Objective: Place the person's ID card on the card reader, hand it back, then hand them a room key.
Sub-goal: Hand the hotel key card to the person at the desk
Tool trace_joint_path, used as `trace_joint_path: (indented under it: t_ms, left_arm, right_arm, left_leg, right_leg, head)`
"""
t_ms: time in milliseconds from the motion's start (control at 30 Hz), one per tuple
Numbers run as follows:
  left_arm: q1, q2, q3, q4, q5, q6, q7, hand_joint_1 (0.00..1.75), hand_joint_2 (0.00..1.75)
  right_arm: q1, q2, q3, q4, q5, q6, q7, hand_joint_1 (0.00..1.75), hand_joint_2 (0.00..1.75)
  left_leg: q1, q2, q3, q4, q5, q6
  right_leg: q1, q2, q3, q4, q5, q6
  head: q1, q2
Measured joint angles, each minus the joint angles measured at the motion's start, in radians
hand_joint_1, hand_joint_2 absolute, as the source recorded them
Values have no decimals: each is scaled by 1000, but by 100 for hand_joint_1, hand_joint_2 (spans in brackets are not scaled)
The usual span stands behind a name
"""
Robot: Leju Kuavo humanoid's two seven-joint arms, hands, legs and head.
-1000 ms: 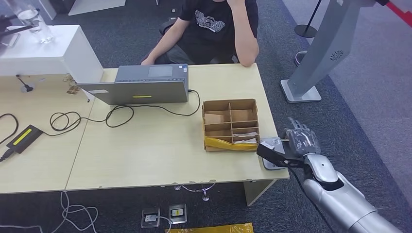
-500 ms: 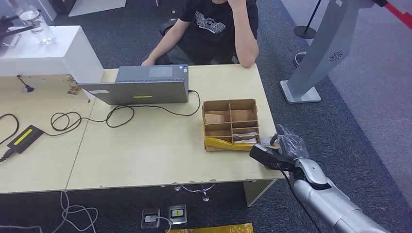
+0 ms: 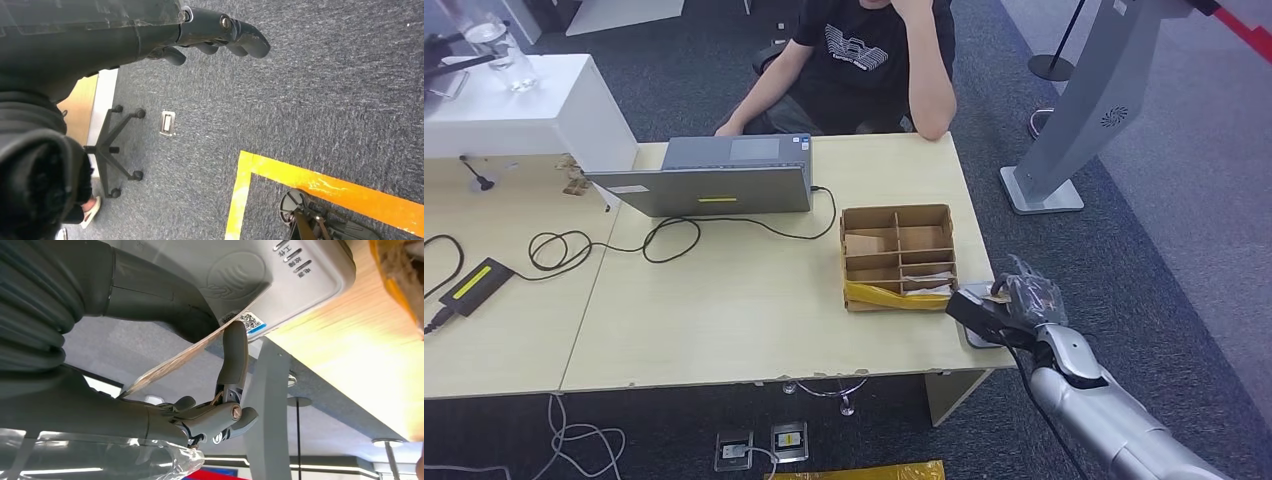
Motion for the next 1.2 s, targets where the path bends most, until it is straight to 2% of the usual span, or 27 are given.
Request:
trace_joint_path:
  t_ms: [433,700,933,1200]
  left_arm:
    - [1,2,0,0,-2,-17,-8,0,0]
    - [1,4,0,0,-9,-24,-2,0,0]
    - [0,3,0,0,-25,-33,9,0,0]
    - [-1,3,0,0,-32,-40,9,0,0]
  right_arm:
    - [-25,-74,-15,-218,53,24,91,175,175]
    - [-99,-108,-43,-344,46,59,130,175,175]
    - [-168,-107,-57,-396,26,60,103,175,175]
    - [-178,-68,-56,-397,63,-63,50,175,175]
  left_leg:
    - [0,0,-3,0,0,0]
    - [0,1,-3,0,0,0]
    - [0,0,-3,0,0,0]
    - [0,0,-4,0,0,0]
  right_leg:
    - [0,0,-2,0,0,0]
    - [0,0,-2,0,0,0]
    - [0,0,-3,0,0,0]
    - [0,0,-3,0,0,0]
  head:
    - [0,0]
    - [0,0]
    - [0,0]
    - [0,0]
